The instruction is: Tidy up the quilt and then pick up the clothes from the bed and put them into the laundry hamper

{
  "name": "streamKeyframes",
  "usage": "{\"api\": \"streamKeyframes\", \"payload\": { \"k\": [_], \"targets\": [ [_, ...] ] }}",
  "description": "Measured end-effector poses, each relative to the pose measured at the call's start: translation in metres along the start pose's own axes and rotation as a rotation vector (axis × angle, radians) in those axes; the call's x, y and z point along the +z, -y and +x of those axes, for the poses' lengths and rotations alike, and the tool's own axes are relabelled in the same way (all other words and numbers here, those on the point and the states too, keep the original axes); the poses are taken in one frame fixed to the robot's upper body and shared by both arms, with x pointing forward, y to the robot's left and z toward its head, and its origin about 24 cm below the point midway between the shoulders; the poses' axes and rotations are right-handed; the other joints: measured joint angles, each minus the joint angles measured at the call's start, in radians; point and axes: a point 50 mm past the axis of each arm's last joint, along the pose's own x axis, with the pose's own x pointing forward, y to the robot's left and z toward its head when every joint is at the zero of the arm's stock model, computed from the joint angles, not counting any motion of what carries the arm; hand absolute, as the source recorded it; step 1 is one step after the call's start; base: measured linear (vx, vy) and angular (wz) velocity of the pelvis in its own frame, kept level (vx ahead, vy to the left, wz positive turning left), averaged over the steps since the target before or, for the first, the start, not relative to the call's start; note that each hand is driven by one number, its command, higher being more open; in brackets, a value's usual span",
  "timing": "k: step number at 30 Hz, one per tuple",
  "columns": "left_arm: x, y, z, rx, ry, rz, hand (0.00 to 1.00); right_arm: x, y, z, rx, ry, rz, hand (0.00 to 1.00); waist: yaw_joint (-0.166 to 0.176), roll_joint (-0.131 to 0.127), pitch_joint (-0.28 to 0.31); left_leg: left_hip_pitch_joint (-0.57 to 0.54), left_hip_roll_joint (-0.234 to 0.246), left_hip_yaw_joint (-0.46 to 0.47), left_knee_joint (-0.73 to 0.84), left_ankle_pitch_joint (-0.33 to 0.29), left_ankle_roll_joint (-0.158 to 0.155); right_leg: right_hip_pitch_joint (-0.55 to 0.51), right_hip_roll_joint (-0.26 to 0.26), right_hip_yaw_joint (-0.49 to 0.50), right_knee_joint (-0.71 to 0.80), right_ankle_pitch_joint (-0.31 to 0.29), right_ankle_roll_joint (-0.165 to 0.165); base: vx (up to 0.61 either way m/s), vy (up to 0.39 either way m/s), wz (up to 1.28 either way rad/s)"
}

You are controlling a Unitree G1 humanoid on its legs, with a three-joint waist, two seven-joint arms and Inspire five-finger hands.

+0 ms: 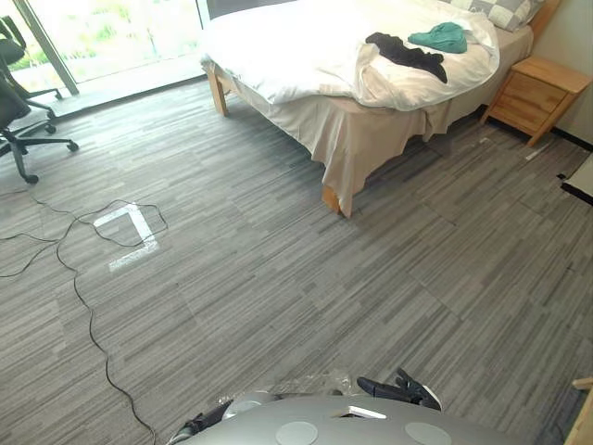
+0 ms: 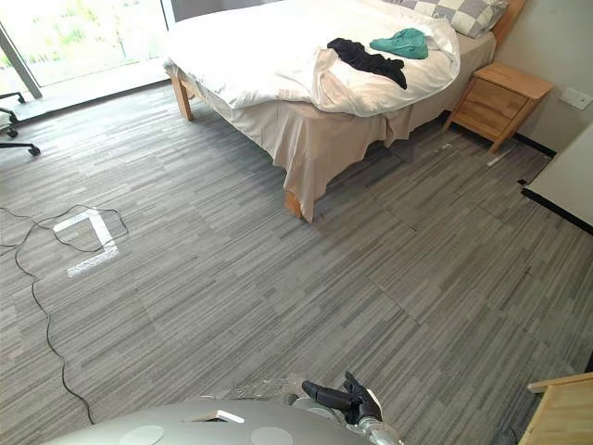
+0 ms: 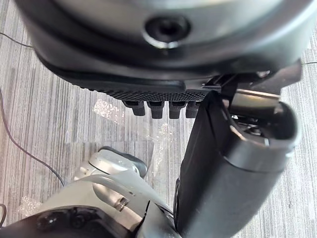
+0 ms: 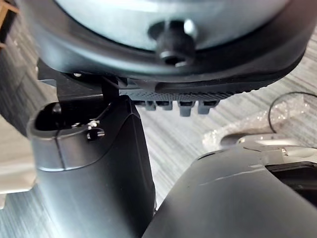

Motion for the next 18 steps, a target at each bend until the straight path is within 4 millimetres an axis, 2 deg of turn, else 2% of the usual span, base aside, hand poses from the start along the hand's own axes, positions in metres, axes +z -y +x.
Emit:
{"api": "streamKeyframes", "payload": {
  "k": [3,7,18],
  "targets": [
    [0.003,0.002,0.0,-0.003,0.009,0.014,1.0,0.0,-0.001,0.0,0.008,0.0,0.002,1.0,0.0,-0.001,-0.002,0.04,-0.009,0.005,-0.05,0.019,0.011,0.028,-0.002,-0.006,-0.034,0.007,0.006,0.15,0.035,-0.03],
    [0.011,0.011,0.002,-0.036,0.035,0.043,1.0,0.0,-0.001,0.0,0.021,0.002,0.006,1.0,0.0,0.004,-0.003,0.083,-0.016,0.006,-0.105,0.029,0.001,0.058,-0.003,-0.037,-0.061,0.012,0.014,0.11,0.026,0.02],
    [0.013,0.014,0.002,-0.041,0.032,0.119,1.0,0.001,0.001,0.0,0.026,0.008,0.032,1.0,0.0,0.019,0.002,0.117,-0.015,0.013,-0.129,0.029,-0.006,0.078,0.0,-0.081,-0.072,0.03,0.042,0.0,0.002,0.0]
  ]
}}
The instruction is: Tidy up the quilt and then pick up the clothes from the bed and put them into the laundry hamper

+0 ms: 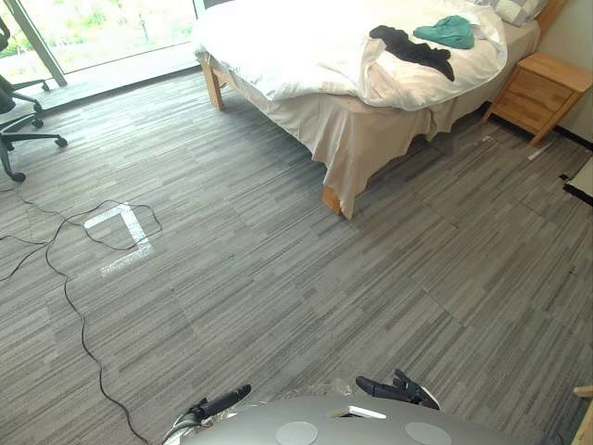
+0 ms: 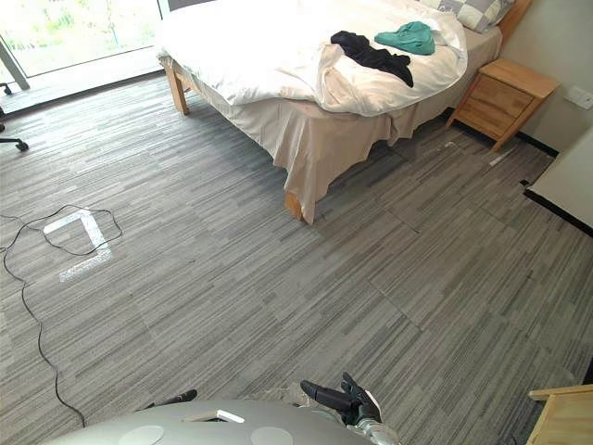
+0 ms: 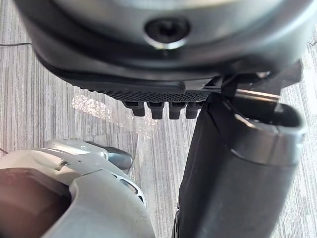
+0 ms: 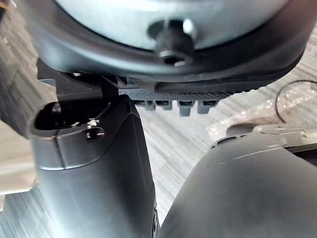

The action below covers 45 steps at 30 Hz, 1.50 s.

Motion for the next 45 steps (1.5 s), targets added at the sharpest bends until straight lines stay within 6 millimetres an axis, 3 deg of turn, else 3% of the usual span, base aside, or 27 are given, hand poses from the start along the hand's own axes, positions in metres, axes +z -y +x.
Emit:
{"api": "streamKeyframes", "payload": {
  "k": [4,8,12,13,15,16,18,19,22,24,25,26,27,28,30,31,32,33,34,35,36,37,38,39,41,43,45],
  "targets": [
    [0.001,0.0,0.0,-0.009,0.0,0.01,1.0,0.001,-0.001,0.0,0.002,0.009,-0.003,1.0,0.001,-0.005,0.008,-0.004,-0.001,0.023,-0.001,0.0,0.0,-0.011,0.001,0.025,-0.001,-0.001,-0.002,-0.1,-0.027,-0.2],
    [0.009,0.003,0.001,-0.025,0.015,0.045,1.0,0.004,-0.001,0.001,0.006,0.023,0.003,1.0,0.0,-0.011,0.029,-0.056,0.003,0.068,0.008,-0.002,-0.002,-0.095,0.004,0.064,0.037,-0.021,-0.03,-0.14,-0.047,-0.35],
    [0.051,0.018,0.002,-0.064,0.117,0.117,1.0,0.036,-0.01,0.01,-0.017,0.122,0.083,1.0,-0.005,-0.039,0.128,-0.184,0.032,0.13,0.149,-0.041,-0.001,-0.292,0.0,0.109,0.269,-0.091,-0.056,-0.1,-0.073,-0.37],
    [0.053,0.018,0.002,-0.065,0.123,0.121,1.0,0.037,-0.011,0.011,-0.018,0.127,0.093,1.0,-0.006,-0.042,0.136,-0.187,0.036,0.133,0.162,-0.043,0.004,-0.301,-0.001,0.109,0.291,-0.099,-0.052,-0.04,-0.128,-0.27],
    [0.063,0.019,0.001,-0.067,0.151,0.143,1.0,0.04,-0.013,0.01,-0.022,0.156,0.144,1.0,-0.01,-0.055,0.17,-0.194,0.078,0.163,0.283,-0.108,0.007,-0.395,-0.015,0.056,0.549,-0.156,-0.053,-0.04,-0.167,-0.34],
    [0.064,0.02,0.001,-0.069,0.152,0.145,1.0,0.04,-0.013,0.01,-0.023,0.16,0.15,1.0,-0.012,-0.054,0.174,-0.194,0.087,0.164,0.3,-0.12,0.006,-0.409,-0.016,0.047,0.586,-0.157,-0.055,0.02,-0.168,-0.3],
    [0.066,0.023,0.001,-0.077,0.16,0.177,1.0,0.04,-0.009,0.008,-0.041,0.177,0.204,1.0,-0.026,-0.029,0.193,-0.186,0.159,0.172,0.419,-0.195,-0.023,-0.493,-0.044,-0.027,0.824,-0.172,-0.07,0.09,-0.194,-0.31],
    [0.066,0.024,0.001,-0.079,0.161,0.189,1.0,0.04,-0.007,0.008,-0.046,0.185,0.218,1.0,-0.025,-0.024,0.194,-0.179,0.179,0.18,0.432,-0.208,-0.037,-0.507,-0.054,-0.042,0.848,-0.176,-0.076,0.14,-0.225,-0.52],
    [0.073,0.034,0.001,-0.103,0.178,0.282,1.0,0.044,-0.004,0.006,-0.051,0.228,0.302,1.0,-0.031,0.008,0.211,-0.145,0.276,0.204,0.441,-0.241,-0.098,-0.556,-0.09,-0.095,0.71,-0.171,-0.063,0.2,-0.287,-0.53],
    [0.076,0.042,0.001,-0.123,0.191,0.295,1.0,0.046,-0.002,0.005,-0.056,0.252,0.348,1.0,-0.037,0.024,0.224,-0.106,0.344,0.231,0.44,-0.264,-0.171,-0.564,-0.121,-0.079,0.369,-0.071,0.003,0.39,-0.427,-0.43],
    [0.075,0.042,0.001,-0.123,0.192,0.28,1.0,0.043,-0.001,0.004,-0.059,0.246,0.361,1.0,-0.04,0.025,0.23,-0.08,0.357,0.238,0.44,-0.274,-0.192,-0.558,-0.131,-0.071,0.308,-0.047,0.013,0.47,-0.43,-0.49],
    [0.072,0.042,0.001,-0.113,0.187,0.264,1.0,0.043,0.0,0.004,-0.058,0.244,0.375,1.0,-0.043,0.033,0.252,-0.004,0.394,0.26,0.434,-0.296,-0.231,-0.527,-0.136,-0.094,0.293,0.071,0.017,0.41,-0.356,-0.46],
    [0.066,0.043,0.002,-0.116,0.171,0.26,1.0,0.048,0.002,0.004,-0.057,0.255,0.366,1.0,-0.046,0.046,0.264,0.045,0.416,0.277,0.413,-0.3,-0.237,-0.517,-0.117,-0.111,0.333,0.107,-0.007,0.41,-0.312,-0.49],
    [0.059,0.047,0.003,-0.113,0.147,0.265,1.0,0.055,0.005,0.004,-0.045,0.283,0.353,1.0,-0.059,0.077,0.269,0.109,0.432,0.295,0.361,-0.259,-0.217,-0.556,-0.093,-0.121,0.49,-0.011,-0.056,0.53,-0.333,-0.33],
    [0.056,0.047,0.003,-0.111,0.151,0.252,1.0,0.056,0.007,0.003,-0.048,0.284,0.334,1.0,-0.062,0.088,0.254,0.128,0.471,0.229,0.376,-0.145,-0.196,-0.576,-0.076,-0.135,0.628,-0.141,-0.116,0.7,-0.462,-0.09],
    [0.053,0.05,0.003,-0.111,0.15,0.218,1.0,0.056,0.009,0.004,-0.06,0.272,0.299,1.0,-0.068,0.1,0.232,0.128,0.493,0.164,0.399,-0.039,-0.113,-0.545,-0.057,-0.167,0.644,-0.204,-0.135,0.56,-0.4,0.14],
    [0.054,0.048,0.003,-0.107,0.154,0.195,1.0,0.057,0.009,0.004,-0.063,0.265,0.28,1.0,-0.069,0.102,0.231,0.114,0.5,0.134,0.45,0.007,-0.08,-0.522,-0.046,-0.171,0.639,-0.223,-0.142,0.65,-0.406,0.25],
    [0.055,0.047,0.002,-0.112,0.164,0.137,1.0,0.058,0.011,0.007,-0.073,0.238,0.227,1.0,-0.076,0.109,0.227,0.068,0.5,0.068,0.608,0.084,-0.076,-0.439,-0.008,-0.177,0.586,-0.255,-0.149,0.41,-0.225,0.21],
    [0.053,0.052,0.002,-0.127,0.166,0.119,1.0,0.059,0.012,0.008,-0.075,0.229,0.219,1.0,-0.077,0.111,0.225,0.042,0.493,0.032,0.677,0.079,-0.096,-0.397,0.011,-0.179,0.542,-0.253,-0.144,0.61,-0.302,0.25],
    [0.056,0.055,0.001,-0.141,0.187,0.106,1.0,0.056,0.012,0.01,-0.075,0.201,0.204,1.0,-0.074,0.11,0.224,-0.004,0.463,-0.016,0.78,0.043,-0.135,-0.322,0.038,-0.177,0.464,-0.244,-0.137,0.49,-0.194,0.26],
    [0.061,0.057,-0.001,-0.167,0.229,0.094,1.0,0.055,0.01,0.011,-0.054,0.179,0.171,1.0,-0.063,0.089,0.212,-0.104,0.391,-0.051,0.901,-0.039,-0.145,-0.217,0.066,-0.174,0.338,-0.225,-0.134,0.47,-0.179,0.21],
    [0.062,0.058,-0.002,-0.175,0.237,0.091,1.0,0.054,0.009,0.011,-0.049,0.18,0.166,1.0,-0.059,0.087,0.206,-0.128,0.378,-0.052,0.918,-0.057,-0.145,-0.2,0.071,-0.173,0.312,-0.219,-0.132,0.46,-0.16,0.12],
    [0.065,0.064,-0.004,-0.206,0.262,0.084,1.0,0.056,0.008,0.011,-0.029,0.192,0.156,1.0,-0.043,0.087,0.193,-0.214,0.326,-0.034,0.946,-0.115,-0.132,-0.129,0.087,-0.171,0.233,-0.197,-0.135,0.47,-0.135,-0.12],
    [0.069,0.067,-0.005,-0.223,0.289,0.082,1.0,0.058,0.006,0.011,-0.005,0.203,0.14,1.0,-0.02,0.078,0.198,-0.281,0.281,0.007,0.926,-0.169,-0.111,-0.058,0.097,-0.164,0.182,-0.189,-0.14,0.5,-0.121,-0.19],
    [0.069,0.074,-0.007,-0.25,0.303,0.073,1.0,0.062,-0.001,0.013,0.03,0.215,0.123,1.0,0.012,0.069,0.205,-0.376,0.223,0.068,0.851,-0.206,-0.087,0.035,0.099,-0.143,0.136,-0.189,-0.141,0.52,-0.057,-0.38],
    [0.072,0.074,-0.008,-0.269,0.32,0.046,1.0,0.066,-0.014,0.015,0.068,0.247,0.104,1.0,0.041,0.056,0.206,-0.456,0.198,0.164,0.716,-0.192,-0.066,0.104,0.084,-0.127,0.115,-0.209,-0.129,0.52,0.002,-0.52],
    [0.073,0.072,-0.008,-0.274,0.327,0.031,1.0,0.068,-0.025,0.014,0.102,0.271,0.078,1.0,0.053,0.045,0.201,-0.496,0.18,0.235,0.535,-0.119,-0.037,0.177,0.063,-0.122,0.099,-0.276,-0.088,0.55,0.076,-0.43]
  ]
}}
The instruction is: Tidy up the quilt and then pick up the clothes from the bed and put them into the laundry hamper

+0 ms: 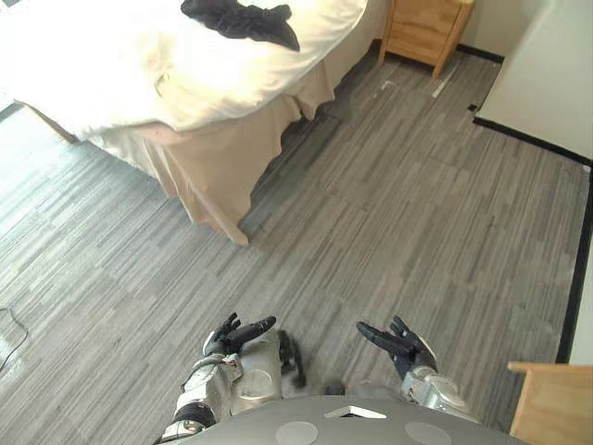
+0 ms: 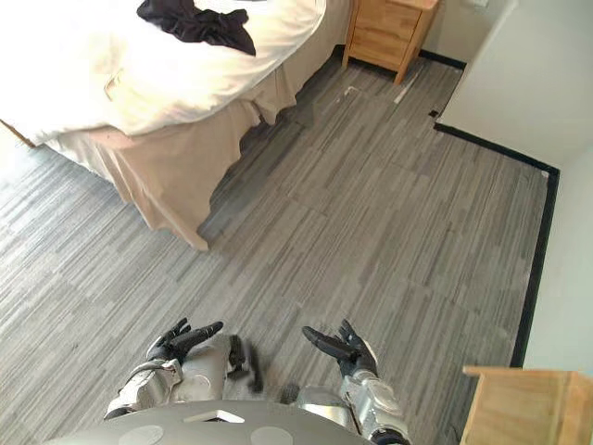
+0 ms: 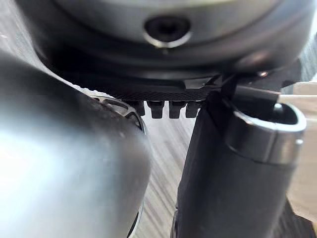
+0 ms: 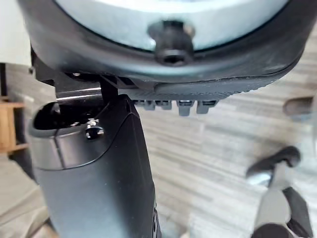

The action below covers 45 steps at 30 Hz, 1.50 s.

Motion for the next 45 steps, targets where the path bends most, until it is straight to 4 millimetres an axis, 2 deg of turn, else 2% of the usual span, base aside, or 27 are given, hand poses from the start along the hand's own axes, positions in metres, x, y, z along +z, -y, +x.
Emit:
{"api": "streamKeyframes", "payload": {
  "k": [1,2,3,4,5,7,8,9,11,14,16,17,18,19,20,21,22,23,24,27,29,32,34,36,43,44,45],
  "targets": [
    [-0.002,-0.002,-0.001,0.004,-0.004,-0.006,1.0,0.001,-0.006,0.001,0.023,0.006,-0.014,1.0,0.003,0.001,-0.007,-0.013,0.0,0.01,-0.088,0.048,0.012,0.042,-0.007,0.011,-0.001,-0.045,0.025,0.6,0.167,-0.44],
    [-0.001,-0.007,-0.001,0.019,-0.003,-0.009,1.0,-0.005,-0.011,0.001,0.032,-0.014,-0.007,1.0,0.01,-0.028,-0.024,-0.011,-0.008,0.014,-0.081,0.134,0.072,0.076,-0.034,0.025,0.009,-0.086,0.048,0.64,0.218,-0.42],
    [0.0,-0.009,-0.002,0.028,-0.002,-0.006,1.0,-0.009,-0.014,0.001,0.031,-0.029,0.007,1.0,0.011,-0.038,-0.045,-0.009,-0.021,0.023,-0.072,0.15,0.117,0.078,-0.043,0.039,0.029,-0.091,0.054,0.61,0.191,-0.18],
    [0.003,-0.012,-0.002,0.044,0.002,0.006,1.0,-0.013,-0.019,0.001,0.028,-0.042,0.038,1.0,0.005,-0.075,-0.066,0.003,-0.045,0.038,-0.063,0.094,0.138,0.037,-0.088,0.04,0.143,-0.086,0.061,0.92,0.273,-0.18],
    [0.004,-0.016,-0.002,0.059,0.003,0.013,1.0,-0.015,-0.026,0.003,0.039,-0.053,0.064,1.0,0.01,-0.091,-0.064,0.042,-0.052,0.042,-0.068,0.067,0.134,-0.055,-0.127,0.047,0.377,-0.051,0.108,0.9,0.258,-0.15],
    [0.005,-0.022,-0.002,0.083,-0.015,0.026,1.0,-0.013,-0.03,0.004,0.054,-0.042,0.086,1.0,-0.001,-0.111,-0.059,0.108,-0.065,0.04,-0.078,0.032,0.128,-0.165,-0.168,0.068,0.67,0.005,0.156,0.61,0.191,-0.02],
    [0.001,-0.028,-0.003,0.105,-0.053,0.058,1.0,-0.012,-0.027,0.004,0.048,-0.033,0.102,1.0,-0.015,-0.111,-0.048,0.221,-0.085,0.019,-0.121,0.014,0.123,-0.232,-0.196,0.066,0.88,0.007,0.16,0.71,0.166,0.3],
    [-0.007,-0.031,-0.004,0.117,-0.09,0.05,1.0,-0.011,-0.023,0.003,0.032,-0.025,0.109,1.0,-0.024,-0.097,-0.04,0.32,-0.089,-0.004,-0.166,0.013,0.119,-0.264,-0.199,0.046,0.933,0.002,0.151,0.58,0.122,0.35],
    [-0.012,-0.032,-0.005,0.117,-0.115,0.044,1.0,-0.012,-0.018,0.0,0.011,-0.001,0.118,1.0,-0.027,-0.086,-0.041,0.429,-0.089,-0.032,-0.222,0.013,0.098,-0.323,-0.211,0.021,0.892,-0.008,0.134,0.52,0.053,0.47],
    [-0.017,-0.023,-0.004,0.09,-0.129,0.032,1.0,-0.011,-0.009,-0.003,-0.042,0.037,0.166,1.0,-0.041,-0.07,-0.043,0.512,-0.095,-0.139,-0.307,-0.017,0.044,-0.418,-0.255,0.006,0.604,-0.007,0.121,0.48,-0.044,0.99],
    [-0.016,-0.024,-0.004,0.098,-0.12,-0.017,1.0,-0.009,-0.009,-0.002,-0.05,0.061,0.178,1.0,-0.059,-0.067,-0.044,0.504,-0.099,-0.247,-0.32,-0.025,0.03,-0.446,-0.234,0.163,0.388,0.043,0.093,0.43,-0.189,1.61],
    [-0.019,-0.025,-0.005,0.111,-0.126,-0.048,1.0,-0.01,-0.008,-0.003,-0.053,0.057,0.173,1.0,-0.072,-0.06,-0.048,0.492,-0.099,-0.322,-0.318,-0.035,0.014,-0.444,-0.216,0.312,0.285,0.095,0.101,0.42,-0.308,1.88],
    [-0.024,-0.027,-0.007,0.122,-0.137,-0.07,1.0,-0.011,-0.007,-0.003,-0.051,0.048,0.164,1.0,-0.075,-0.053,-0.054,0.487,-0.097,-0.387,-0.315,-0.046,-0.005,-0.428,-0.206,0.403,0.223,0.15,0.134,0.42,-0.347,1.86],
    [-0.026,-0.029,-0.008,0.13,-0.142,-0.084,1.0,-0.012,-0.007,-0.003,-0.051,0.041,0.157,1.0,-0.075,-0.054,-0.058,0.486,-0.095,-0.412,-0.308,-0.055,-0.021,-0.417,-0.206,0.416,0.197,0.187,0.172,0.42,-0.433,1.68],
    [-0.031,-0.038,-0.012,0.159,-0.145,-0.124,1.0,-0.013,-0.009,-0.003,-0.055,0.029,0.154,1.0,-0.068,-0.071,-0.068,0.481,-0.092,-0.441,-0.285,-0.079,-0.061,-0.398,-0.212,0.4,0.176,0.262,0.217,0.42,-0.519,1.27],
    [-0.039,-0.033,-0.014,0.163,-0.16,-0.17,1.0,-0.011,0.001,-0.003,-0.068,0.004,0.13,1.0,-0.049,-0.023,-0.075,0.473,-0.037,-0.443,-0.255,-0.098,-0.095,-0.372,-0.189,0.339,0.196,0.216,0.205,0.41,-0.51,1.09],
    [-0.045,-0.029,-0.015,0.158,-0.174,-0.196,1.0,-0.009,0.006,-0.003,-0.075,-0.002,0.115,1.0,-0.043,-0.002,-0.079,0.464,-0.008,-0.429,-0.246,-0.094,-0.109,-0.366,-0.173,0.312,0.199,0.212,0.196,0.35,-0.443,0.94],
    [-0.054,-0.025,-0.018,0.155,-0.187,-0.251,1.0,-0.006,0.011,-0.003,-0.08,-0.007,0.093,1.0,-0.046,0.022,-0.093,0.453,0.028,-0.38,-0.252,-0.072,-0.143,-0.347,-0.164,0.252,0.2,0.194,0.164,0.22,-0.278,0.87],
    [-0.055,-0.025,-0.019,0.157,-0.184,-0.249,1.0,-0.006,0.012,-0.003,-0.083,-0.013,0.089,1.0,-0.051,0.028,-0.096,0.447,0.043,-0.347,-0.253,-0.056,-0.151,-0.33,-0.165,0.218,0.199,0.186,0.151,0.24,-0.34,1.33],
    [-0.054,-0.033,-0.021,0.168,-0.162,-0.174,1.0,-0.01,0.015,-0.006,-0.1,-0.032,0.093,1.0,-0.057,0.02,-0.097,0.442,0.11,-0.007,-0.313,0.031,-0.138,-0.217,-0.204,0.017,0.193,0.163,0.115,0.19,-0.313,1.62],
    [-0.052,-0.031,-0.021,0.15,-0.152,-0.154,1.0,-0.009,0.015,-0.005,-0.092,-0.035,0.079,1.0,-0.044,0.019,-0.099,0.441,0.083,0.073,-0.366,0.105,-0.14,-0.199,-0.221,-0.032,0.187,0.162,0.113,0.08,-0.063,1.02],
    [-0.046,-0.043,-0.023,0.155,-0.148,-0.079,1.0,-0.009,-0.004,0.001,-0.012,-0.054,0.052,1.0,-0.041,-0.023,-0.124,0.444,0.027,0.052,-0.441,0.144,-0.118,-0.178,-0.25,-0.085,0.146,0.163,0.115,0.1,0.025,0.52],
    [-0.042,-0.052,-0.023,0.169,-0.142,-0.044,1.0,-0.015,-0.021,0.003,0.029,-0.084,0.074,1.0,-0.038,-0.06,-0.134,0.442,0.011,0.042,-0.446,0.144,-0.118,-0.161,-0.259,-0.094,0.118,0.176,0.135,0.1,0.061,0.13],
    [-0.037,-0.058,-0.024,0.179,-0.129,-0.009,1.0,-0.024,-0.031,0.002,0.052,-0.116,0.076,1.0,-0.032,-0.096,-0.152,0.439,0.0,0.016,-0.443,0.143,-0.117,-0.136,-0.262,-0.102,0.09,0.195,0.13,0.1,0.028,0.18],
    [-0.033,-0.049,-0.02,0.135,-0.134,0.065,1.0,-0.034,-0.03,-0.004,0.05,-0.131,0.079,1.0,-0.036,-0.103,-0.189,0.461,0.009,-0.011,-0.46,0.144,-0.116,-0.123,-0.263,-0.128,0.172,0.219,0.132,0.11,-0.007,0.26],
    [-0.034,-0.046,-0.02,0.12,-0.147,0.111,1.0,-0.029,-0.024,-0.005,0.047,-0.105,0.066,1.0,-0.051,-0.08,-0.186,0.464,0.038,-0.021,-0.453,0.144,-0.115,-0.174,-0.262,-0.125,0.269,0.193,0.13,0.08,-0.074,0.27],
    [-0.035,-0.044,-0.019,0.112,-0.155,0.134,1.0,-0.026,-0.023,-0.005,0.05,-0.084,0.054,1.0,-0.056,-0.067,-0.19,0.468,0.063,-0.02,-0.454,0.145,-0.116,-0.176,-0.215,-0.104,0.176,0.105,0.128,0.08,-0.085,0.17]
  ]
}}
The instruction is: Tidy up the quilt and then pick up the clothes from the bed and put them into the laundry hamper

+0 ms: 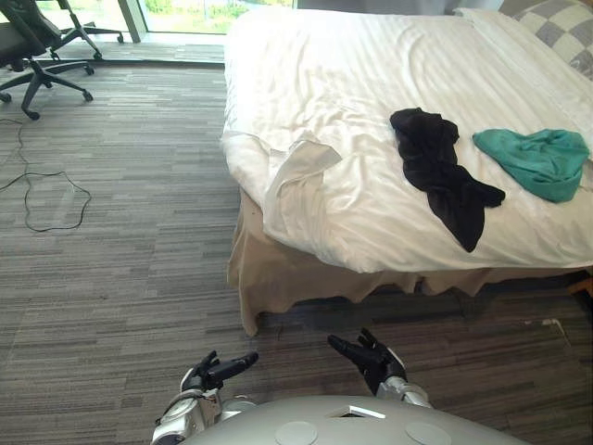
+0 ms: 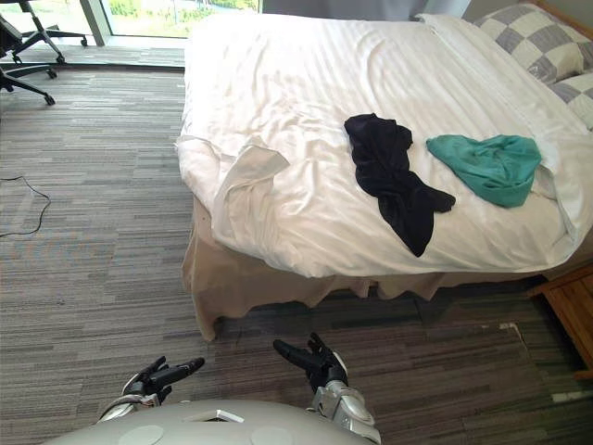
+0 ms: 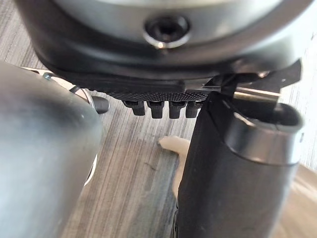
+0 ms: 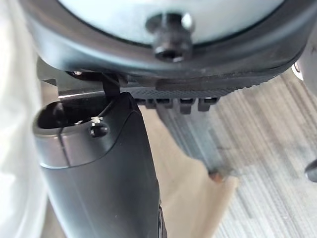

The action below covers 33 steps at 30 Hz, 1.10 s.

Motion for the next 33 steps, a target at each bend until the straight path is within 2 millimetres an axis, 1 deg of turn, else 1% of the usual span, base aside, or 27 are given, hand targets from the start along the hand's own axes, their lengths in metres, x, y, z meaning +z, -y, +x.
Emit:
{"api": "streamKeyframes", "payload": {
  "k": [1,2,3,4,5,7,8,10,11,12,13,14,15,16,17,23,26,29,31,32,33],
  "targets": [
    [0.0,0.0,0.0,-0.002,-0.002,0.002,1.0,0.001,-0.001,0.0,0.005,0.007,-0.005,1.0,0.002,-0.001,0.0,0.008,0.006,0.009,-0.006,0.0,-0.001,0.01,0.022,0.006,-0.094,0.014,-0.007,0.07,-0.132,-0.07],
    [0.003,0.002,0.001,-0.011,-0.005,0.006,1.0,0.002,-0.005,0.001,0.014,0.02,-0.005,1.0,0.003,-0.023,0.006,0.021,-0.014,0.019,-0.018,-0.002,-0.004,0.0,0.028,0.014,-0.206,0.133,-0.026,0.09,-0.192,-0.17],
    [0.001,0.008,0.002,-0.027,-0.02,0.01,1.0,-0.001,-0.005,0.0,0.011,0.008,-0.001,1.0,0.002,-0.007,0.0,0.043,-0.024,0.027,-0.04,-0.009,-0.019,0.002,0.023,0.003,-0.208,0.126,-0.006,0.09,-0.177,-0.21],
    [-0.001,0.011,0.002,-0.034,-0.03,0.011,1.0,0.001,0.0,-0.001,0.004,0.011,-0.015,1.0,0.003,0.004,-0.006,0.048,-0.019,0.036,-0.048,-0.002,-0.027,0.002,0.031,0.007,-0.211,0.126,-0.006,0.09,-0.133,-0.2],
    [-0.004,0.017,0.002,-0.054,-0.035,0.016,1.0,0.004,0.007,-0.002,-0.008,0.015,-0.035,1.0,0.001,0.029,-0.006,0.056,-0.012,0.045,-0.051,0.003,-0.029,0.006,0.039,0.011,-0.214,0.125,-0.007,0.04,-0.061,-0.23],
    [-0.008,0.025,0.002,-0.08,-0.041,0.007,1.0,0.005,0.02,-0.006,-0.05,0.009,-0.054,1.0,-0.002,0.057,-0.002,0.064,-0.008,0.058,-0.064,0.011,-0.031,0.011,0.05,0.02,-0.229,0.125,-0.007,0.01,-0.059,-0.13],
    [-0.009,0.027,0.002,-0.093,-0.042,0.007,1.0,0.002,0.024,-0.008,-0.07,0.0,-0.057,1.0,-0.003,0.066,-0.004,0.065,-0.008,0.06,-0.067,0.015,-0.031,0.011,0.052,0.023,-0.229,0.125,-0.008,0.02,-0.03,-0.04],
    [-0.01,0.027,0.001,-0.102,-0.04,0.008,1.0,-0.001,0.028,-0.011,-0.084,-0.01,-0.058,1.0,-0.001,0.065,-0.003,0.077,-0.011,0.068,-0.079,0.023,-0.026,0.008,0.052,0.027,-0.219,0.119,-0.016,0.03,-0.015,-0.1],
    [-0.009,0.026,0.001,-0.105,-0.038,0.028,1.0,-0.002,0.027,-0.011,-0.089,-0.012,-0.06,1.0,-0.003,0.058,0.002,0.081,-0.011,0.076,-0.085,0.023,-0.026,-0.018,0.045,0.033,-0.162,0.096,-0.021,-0.02,0.027,-0.07],
    [-0.007,0.025,0.002,-0.115,-0.037,0.072,1.0,0.001,0.025,-0.009,-0.083,0.0,-0.064,1.0,-0.013,0.046,0.012,0.08,-0.016,0.077,-0.09,0.023,-0.026,-0.091,0.019,0.054,-0.006,0.047,-0.029,-0.04,0.047,0.0],
    [-0.005,0.025,0.002,-0.117,-0.035,0.082,1.0,0.004,0.024,-0.008,-0.081,0.012,-0.068,1.0,-0.015,0.042,0.017,0.081,-0.019,0.076,-0.092,0.023,-0.026,-0.112,0.009,0.062,0.044,0.037,-0.033,-0.07,0.062,0.2],
    [0.002,0.025,0.003,-0.122,-0.026,0.124,1.0,0.012,0.02,-0.005,-0.068,0.055,-0.077,1.0,-0.029,0.027,0.037,0.084,-0.027,0.064,-0.095,0.019,-0.025,-0.195,-0.025,0.105,0.23,0.028,-0.043,-0.08,0.029,0.52],
    [0.007,0.021,0.005,-0.115,-0.022,0.152,1.0,0.018,0.013,-0.002,-0.051,0.099,-0.077,1.0,-0.05,0.018,0.058,0.088,-0.023,0.014,-0.094,0.003,-0.033,-0.283,-0.038,0.195,0.401,0.007,-0.038,-0.06,0.002,0.69],
    [0.009,0.017,0.005,-0.102,-0.022,0.158,1.0,0.016,0.008,-0.001,-0.041,0.104,-0.066,1.0,-0.059,-0.005,0.058,0.086,-0.026,0.002,-0.091,0.004,-0.033,-0.287,-0.028,0.229,0.388,-0.029,-0.028,-0.03,-0.021,0.54],
    [0.008,0.017,0.006,-0.095,-0.033,0.145,1.0,-0.003,0.002,-0.004,-0.045,0.04,-0.061,1.0,-0.052,-0.04,0.026,0.095,-0.064,-0.015,-0.157,0.053,-0.034,-0.077,0.015,0.189,-0.089,0.064,0.016,0.0,-0.013,0.19],
    [0.008,0.017,0.006,-0.094,-0.032,0.14,1.0,-0.003,0.002,-0.004,-0.045,0.04,-0.061,1.0,-0.051,-0.039,0.026,0.093,-0.064,-0.015,-0.157,0.053,-0.034,-0.075,0.016,0.187,-0.1,0.068,0.016,0.0,0.0,0.0],
    [0.007,0.013,0.006,-0.078,-0.023,0.047,1.0,-0.003,0.003,-0.004,-0.048,0.041,-0.056,1.0,-0.05,-0.039,0.026,0.088,-0.064,-0.017,-0.157,0.053,-0.033,-0.062,0.016,0.174,-0.134,0.085,0.02,0.0,0.001,0.04],
    [0.005,0.005,0.006,-0.004,0.005,-0.14,1.0,-0.006,0.004,-0.005,-0.057,0.039,-0.023,1.0,-0.049,-0.043,0.022,0.082,-0.064,-0.021,-0.157,0.053,-0.033,-0.04,0.014,0.154,-0.178,0.107,0.022,0.01,0.008,0.11],
    [0.003,-0.008,0.004,0.12,0.053,-0.385,1.0,-0.009,0.004,-0.005,-0.06,0.029,-0.015,1.0,-0.046,-0.046,0.018,0.079,-0.06,-0.021,-0.157,0.055,-0.033,-0.022,0.011,0.142,-0.215,0.124,0.026,0.01,0.006,0.09],
    [0.002,-0.011,0.003,0.155,0.059,-0.45,1.0,-0.01,0.004,-0.005,-0.061,0.024,-0.013,1.0,-0.045,-0.043,0.016,0.079,-0.059,-0.02,-0.157,0.056,-0.033,-0.016,0.011,0.139,-0.224,0.127,0.027,0.01,-0.016,0.08],
    [-0.001,-0.019,0.001,0.236,0.075,-0.577,1.0,-0.012,0.004,-0.006,-0.064,0.02,-0.012,1.0,-0.044,-0.042,0.012,0.082,-0.059,-0.017,-0.157,0.056,-0.033,-0.008,0.011,0.137,-0.23,0.129,0.027,0.01,-0.012,0.04]
  ]
}}
